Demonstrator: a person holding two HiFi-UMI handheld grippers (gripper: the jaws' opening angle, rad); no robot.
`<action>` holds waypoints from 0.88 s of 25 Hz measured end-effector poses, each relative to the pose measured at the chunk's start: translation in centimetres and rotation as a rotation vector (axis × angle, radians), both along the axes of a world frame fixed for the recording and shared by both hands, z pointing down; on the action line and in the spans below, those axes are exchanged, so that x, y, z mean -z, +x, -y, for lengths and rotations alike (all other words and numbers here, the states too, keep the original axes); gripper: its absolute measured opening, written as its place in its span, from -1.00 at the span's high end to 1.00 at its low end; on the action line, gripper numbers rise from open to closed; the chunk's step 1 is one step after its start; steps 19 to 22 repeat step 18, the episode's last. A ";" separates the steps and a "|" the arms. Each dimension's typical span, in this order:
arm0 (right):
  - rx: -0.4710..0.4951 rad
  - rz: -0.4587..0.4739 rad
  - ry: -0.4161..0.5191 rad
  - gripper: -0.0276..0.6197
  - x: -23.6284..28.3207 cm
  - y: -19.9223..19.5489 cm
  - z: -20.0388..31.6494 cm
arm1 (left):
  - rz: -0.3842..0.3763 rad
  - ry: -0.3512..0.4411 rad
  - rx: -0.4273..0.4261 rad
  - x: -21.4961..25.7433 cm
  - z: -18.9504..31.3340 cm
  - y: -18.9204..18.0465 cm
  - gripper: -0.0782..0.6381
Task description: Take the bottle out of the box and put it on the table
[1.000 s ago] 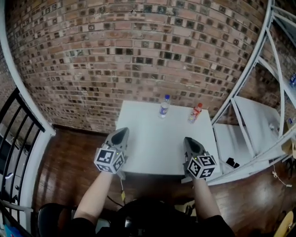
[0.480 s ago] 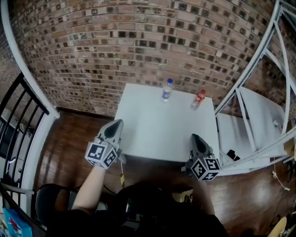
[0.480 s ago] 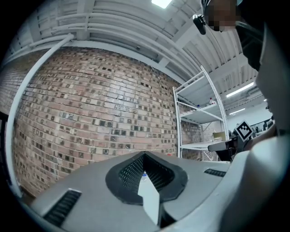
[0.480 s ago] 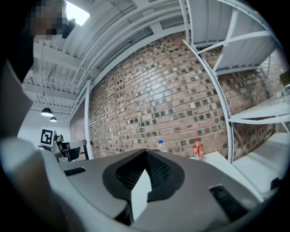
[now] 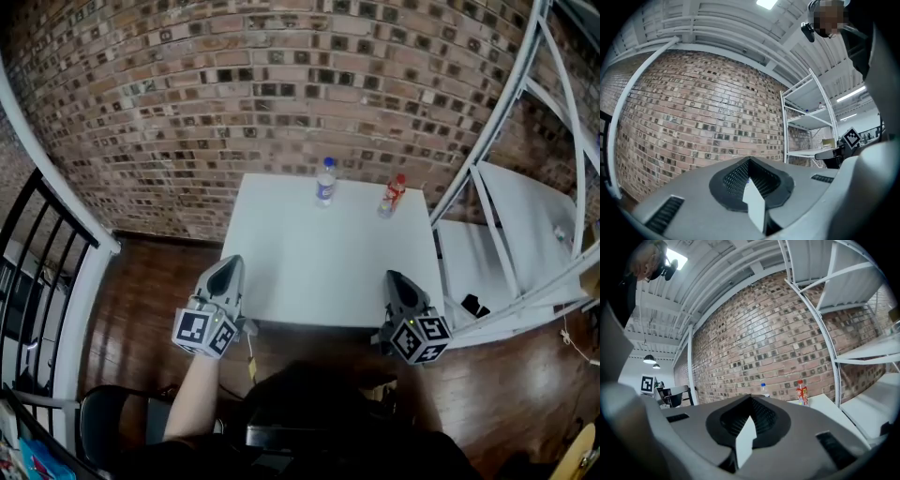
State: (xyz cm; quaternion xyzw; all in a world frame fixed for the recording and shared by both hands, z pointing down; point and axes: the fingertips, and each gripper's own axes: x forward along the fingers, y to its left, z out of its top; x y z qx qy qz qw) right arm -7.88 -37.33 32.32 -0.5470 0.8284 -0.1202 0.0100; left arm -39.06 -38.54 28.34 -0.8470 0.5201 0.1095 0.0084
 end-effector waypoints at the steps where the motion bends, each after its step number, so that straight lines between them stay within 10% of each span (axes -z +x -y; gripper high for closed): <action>1: 0.006 -0.002 0.003 0.91 0.1 0.0 0.1 | -0.003 0.001 0.004 0.0 0.0 0.2 0.77; 22: 0.026 0.013 0.021 0.91 -0.3 0.8 1.6 | -0.038 -0.025 0.093 -2.0 0.5 -1.2 0.77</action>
